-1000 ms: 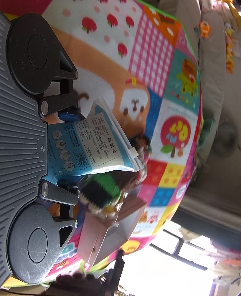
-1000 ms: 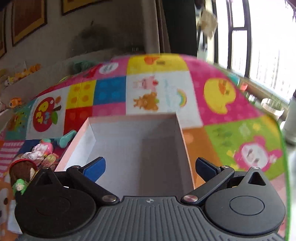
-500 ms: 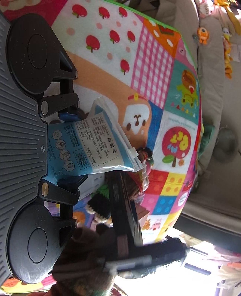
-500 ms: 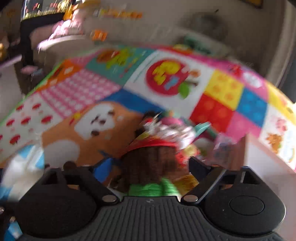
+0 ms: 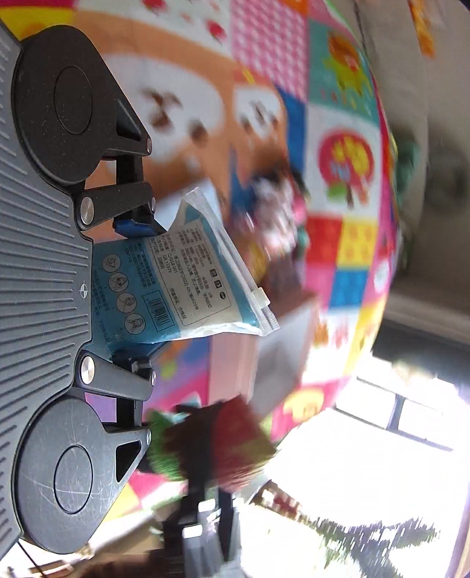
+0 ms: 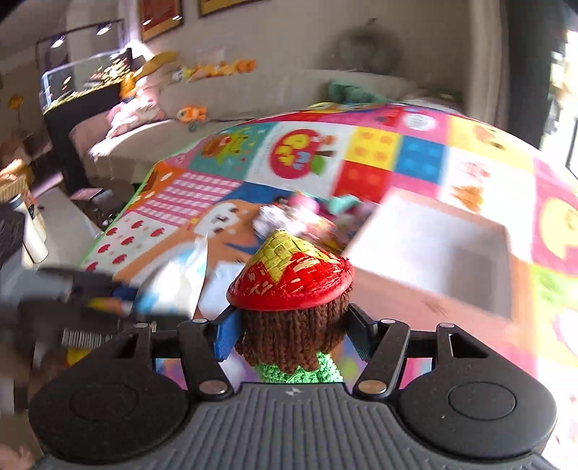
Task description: Organize objects
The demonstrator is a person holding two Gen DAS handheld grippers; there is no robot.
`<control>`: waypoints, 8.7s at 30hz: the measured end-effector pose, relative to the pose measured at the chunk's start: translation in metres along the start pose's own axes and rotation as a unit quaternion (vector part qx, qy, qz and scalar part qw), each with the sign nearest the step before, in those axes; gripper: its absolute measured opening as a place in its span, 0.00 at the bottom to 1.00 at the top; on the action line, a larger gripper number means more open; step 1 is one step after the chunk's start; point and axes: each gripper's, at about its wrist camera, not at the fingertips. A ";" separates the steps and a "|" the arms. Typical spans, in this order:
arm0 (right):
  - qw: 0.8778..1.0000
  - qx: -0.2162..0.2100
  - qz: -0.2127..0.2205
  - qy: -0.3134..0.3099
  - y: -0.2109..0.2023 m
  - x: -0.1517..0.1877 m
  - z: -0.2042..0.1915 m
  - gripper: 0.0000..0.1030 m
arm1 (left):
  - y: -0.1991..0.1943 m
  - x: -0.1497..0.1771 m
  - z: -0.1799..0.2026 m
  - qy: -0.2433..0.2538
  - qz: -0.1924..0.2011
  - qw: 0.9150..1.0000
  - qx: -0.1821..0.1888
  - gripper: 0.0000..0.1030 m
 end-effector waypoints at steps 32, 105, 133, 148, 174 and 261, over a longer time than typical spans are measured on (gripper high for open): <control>0.978 0.072 0.129 0.144 -0.046 -0.024 0.128 0.61 | 0.169 -0.156 0.035 0.123 -0.064 0.989 -0.047 0.55; 0.993 0.101 -0.011 0.065 0.089 0.052 0.051 1.00 | 0.099 -0.002 -0.048 0.016 -0.077 0.981 -0.180 0.52; 0.970 0.147 -0.016 -0.192 0.200 -0.035 -0.076 0.69 | 0.036 0.041 -0.058 0.050 -0.067 0.983 -0.162 0.52; 0.989 0.090 -0.081 -0.085 0.076 0.034 -0.021 0.49 | 0.035 0.040 -0.022 0.068 -0.061 0.993 -0.073 0.51; 0.985 0.080 0.064 0.138 -0.047 0.038 0.101 0.48 | 0.198 -0.116 0.051 0.100 -0.019 0.992 -0.078 0.52; 0.998 0.055 -0.020 0.037 0.053 0.018 -0.011 0.78 | 0.142 -0.109 -0.171 -0.155 0.020 0.983 -0.101 0.39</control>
Point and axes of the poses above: each gripper's, at about its wrist camera, not at the fingertips, and y roughly the way its jaws point, z to its right, x to its underside, and after that the axes turned 15 degrees about y, right-handed
